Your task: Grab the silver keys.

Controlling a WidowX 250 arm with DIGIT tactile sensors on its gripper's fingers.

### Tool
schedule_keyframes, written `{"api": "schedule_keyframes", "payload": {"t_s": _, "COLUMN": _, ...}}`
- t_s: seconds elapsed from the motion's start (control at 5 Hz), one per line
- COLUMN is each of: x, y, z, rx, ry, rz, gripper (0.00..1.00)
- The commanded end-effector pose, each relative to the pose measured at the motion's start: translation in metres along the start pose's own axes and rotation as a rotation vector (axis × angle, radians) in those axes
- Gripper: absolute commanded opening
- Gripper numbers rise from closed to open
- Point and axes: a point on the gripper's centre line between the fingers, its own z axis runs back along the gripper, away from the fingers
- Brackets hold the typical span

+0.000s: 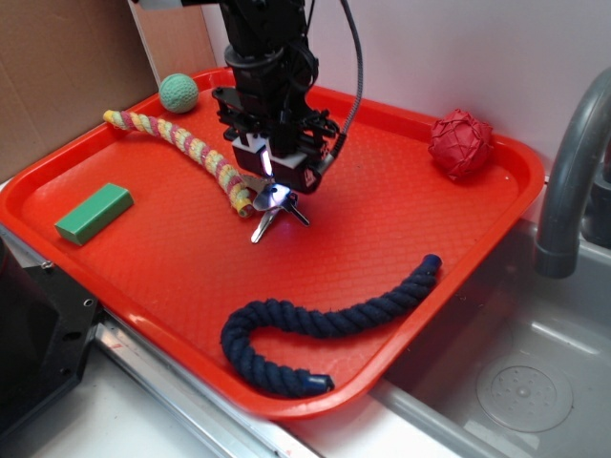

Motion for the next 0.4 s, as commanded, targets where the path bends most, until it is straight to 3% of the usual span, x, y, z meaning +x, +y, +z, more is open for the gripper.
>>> {"api": "schedule_keyframes", "payload": {"t_s": 0.0, "x": 0.014, "y": 0.005, "z": 0.031, "rx": 0.008, "ry": -0.057, "rz": -0.031, "gripper": 0.0}}
{"api": "schedule_keyframes", "payload": {"t_s": 0.2, "x": 0.004, "y": 0.018, "z": 0.082, "rx": -0.051, "ry": -0.06, "rz": -0.057, "gripper": 0.0}}
